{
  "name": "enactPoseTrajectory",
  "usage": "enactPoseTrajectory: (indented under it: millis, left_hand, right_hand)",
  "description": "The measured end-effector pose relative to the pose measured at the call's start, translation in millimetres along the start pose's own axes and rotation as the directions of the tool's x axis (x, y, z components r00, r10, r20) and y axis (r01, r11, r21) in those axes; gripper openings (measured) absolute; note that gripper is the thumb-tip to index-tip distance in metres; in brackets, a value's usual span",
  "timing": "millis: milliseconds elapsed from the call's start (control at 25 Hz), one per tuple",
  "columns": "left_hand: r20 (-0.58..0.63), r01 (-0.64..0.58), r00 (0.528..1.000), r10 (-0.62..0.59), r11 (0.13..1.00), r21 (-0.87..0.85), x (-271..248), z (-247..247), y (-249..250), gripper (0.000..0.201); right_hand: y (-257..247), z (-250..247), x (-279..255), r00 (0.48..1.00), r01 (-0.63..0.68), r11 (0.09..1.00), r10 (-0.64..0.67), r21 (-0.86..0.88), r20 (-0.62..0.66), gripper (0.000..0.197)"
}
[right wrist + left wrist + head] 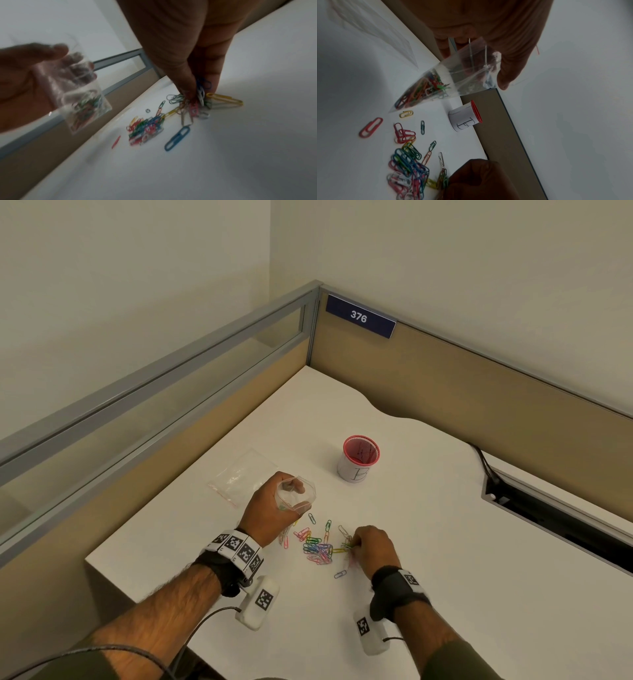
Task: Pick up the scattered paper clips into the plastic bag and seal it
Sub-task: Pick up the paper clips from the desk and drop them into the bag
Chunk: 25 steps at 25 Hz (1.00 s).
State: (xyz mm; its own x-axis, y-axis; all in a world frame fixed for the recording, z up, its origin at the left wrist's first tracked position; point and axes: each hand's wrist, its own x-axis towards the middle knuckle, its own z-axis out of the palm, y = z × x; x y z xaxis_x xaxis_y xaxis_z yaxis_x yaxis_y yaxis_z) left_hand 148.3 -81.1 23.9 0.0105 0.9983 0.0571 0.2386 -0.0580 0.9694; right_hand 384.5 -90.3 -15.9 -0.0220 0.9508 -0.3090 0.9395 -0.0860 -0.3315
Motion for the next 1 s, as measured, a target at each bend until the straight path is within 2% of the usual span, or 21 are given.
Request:
enactPoseTrajectory:
  millis: [160,320,400,520,640,760,880,920,1000]
  left_hand:
    - [0.01,0.018,1.0,-0.018,1.0,0.017,1.5,1.7,-0.5,0.035]
    - [0.024,0.018,1.0,-0.019,1.0,0.025,2.3,6.3,2.4,0.034]
    - [0.035,0.016,0.999,-0.017,0.999,0.037,0.8,10.7,6.6,0.034]
    - [0.06,0.018,0.998,-0.02,0.999,0.031,1.2,18.3,7.8,0.035]
    - [0.074,0.0,0.997,-0.005,0.998,0.06,-0.3,19.2,17.0,0.037]
    - [0.097,0.014,0.995,-0.023,0.996,0.089,4.2,22.1,16.7,0.036]
    - [0.128,-0.001,0.992,-0.017,0.991,0.137,6.5,25.6,17.6,0.021]
    - [0.121,0.003,0.992,-0.019,0.992,0.13,7.5,25.9,17.5,0.02]
    - [0.105,-0.025,0.994,0.013,0.992,0.12,7.3,25.7,17.0,0.031]
  right_hand:
    - [4.1,-23.2,-5.7,0.998,-0.043,0.976,0.053,0.216,-0.038,0.021]
    - [-19.0,-66.3,-20.6,0.987,0.086,0.902,-0.019,0.422,-0.16,0.007]
    - [-41.2,-90.2,-27.8,0.973,0.179,0.867,-0.086,0.464,-0.214,0.005]
    - [-74.6,-114.9,-32.4,0.937,0.314,0.851,-0.206,0.421,-0.282,0.004]
    - [-98.3,-118.8,-31.0,0.893,0.415,0.864,-0.327,0.285,-0.31,0.006]
    - [-113.2,-111.7,-30.0,0.892,0.426,0.893,-0.386,0.147,-0.237,0.01]
    - [-122.0,-107.5,-33.5,0.897,0.428,0.898,-0.408,0.102,-0.17,0.015]
    - [-122.5,-108.1,-35.7,0.891,0.439,0.89,-0.414,0.122,-0.187,0.015]
    - [-117.6,-113.1,-38.3,0.864,0.47,0.866,-0.411,0.17,-0.29,0.014]
